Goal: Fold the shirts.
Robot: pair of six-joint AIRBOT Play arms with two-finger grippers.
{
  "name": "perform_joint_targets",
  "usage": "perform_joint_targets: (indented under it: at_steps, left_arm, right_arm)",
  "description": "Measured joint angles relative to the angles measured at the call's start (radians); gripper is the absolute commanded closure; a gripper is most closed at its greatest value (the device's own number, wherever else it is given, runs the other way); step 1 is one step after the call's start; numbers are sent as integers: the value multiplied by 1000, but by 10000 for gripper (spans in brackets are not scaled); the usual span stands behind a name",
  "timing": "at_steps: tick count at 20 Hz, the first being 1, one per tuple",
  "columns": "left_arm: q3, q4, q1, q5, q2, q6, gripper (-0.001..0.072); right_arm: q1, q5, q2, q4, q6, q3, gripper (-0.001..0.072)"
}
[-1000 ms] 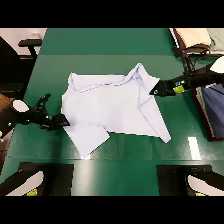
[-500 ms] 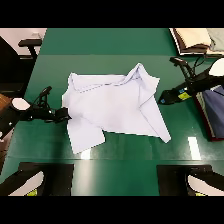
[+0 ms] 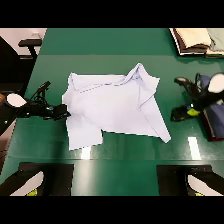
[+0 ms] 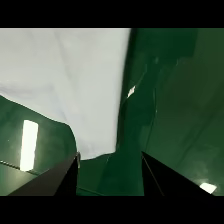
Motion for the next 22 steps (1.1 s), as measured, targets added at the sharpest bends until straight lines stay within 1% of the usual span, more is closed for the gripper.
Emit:
perform_joint_targets:
  at_steps: [3,7,10,13,14,16,17,19,20,21,22]
  left_arm:
    - [1,0,0,-4,0,2,686]
    - [1,-13,0,-10,0,3,685]
    - [1,-29,0,-11,0,4,685]
    - [1,-39,0,-19,0,4,686]
    - [1,-40,0,-21,0,4,685]
    - [1,-45,0,-23,0,4,686]
    - [1,-45,0,-26,0,4,685]
    - [1,-47,0,-27,0,4,686]
    - [1,-47,0,-29,0,4,686]
    - [1,-47,0,-30,0,4,686]
    - [1,-47,0,-32,0,4,687]
  right_arm:
    - [-111,-25,80,60,32,-185,279]
    - [-238,-96,152,218,50,-387,279]
    - [-271,-151,154,303,55,-467,279]
    - [-271,-203,119,346,56,-479,284]
    - [-269,-212,105,354,56,-475,338]
    - [-266,-223,71,364,57,-463,355]
    - [-266,-225,55,367,57,-459,425]
    - [-264,-226,33,370,57,-455,520]
    - [-264,-226,29,371,56,-454,654]
    - [-264,-224,30,372,55,-454,694]
    - [-264,-220,38,372,48,-453,694]
